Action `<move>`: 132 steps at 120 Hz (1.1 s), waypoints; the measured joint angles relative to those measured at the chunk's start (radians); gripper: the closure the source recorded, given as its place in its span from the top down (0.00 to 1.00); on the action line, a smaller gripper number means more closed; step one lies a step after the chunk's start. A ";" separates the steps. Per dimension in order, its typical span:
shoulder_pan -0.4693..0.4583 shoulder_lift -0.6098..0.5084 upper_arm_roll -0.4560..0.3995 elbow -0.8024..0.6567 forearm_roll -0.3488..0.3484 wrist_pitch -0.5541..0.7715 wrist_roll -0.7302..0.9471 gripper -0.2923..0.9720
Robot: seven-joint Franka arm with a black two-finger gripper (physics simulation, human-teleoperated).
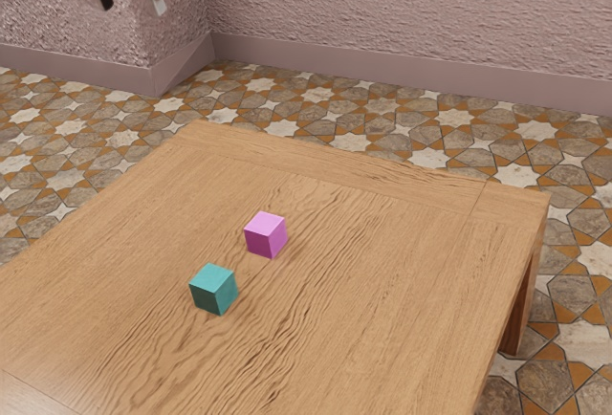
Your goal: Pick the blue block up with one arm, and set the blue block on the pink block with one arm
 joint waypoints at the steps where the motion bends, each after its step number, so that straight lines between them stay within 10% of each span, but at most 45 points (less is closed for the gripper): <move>1: -0.001 0.000 0.000 0.000 0.000 -0.001 0.000 0.77; 22: 0.006 0.008 0.000 -0.016 0.004 -0.005 -0.001 0.77; 65: 0.006 -0.176 0.001 -0.730 -0.023 0.387 -0.004 0.77; 132: 0.006 -0.238 -0.006 -1.147 -0.004 0.779 0.026 0.77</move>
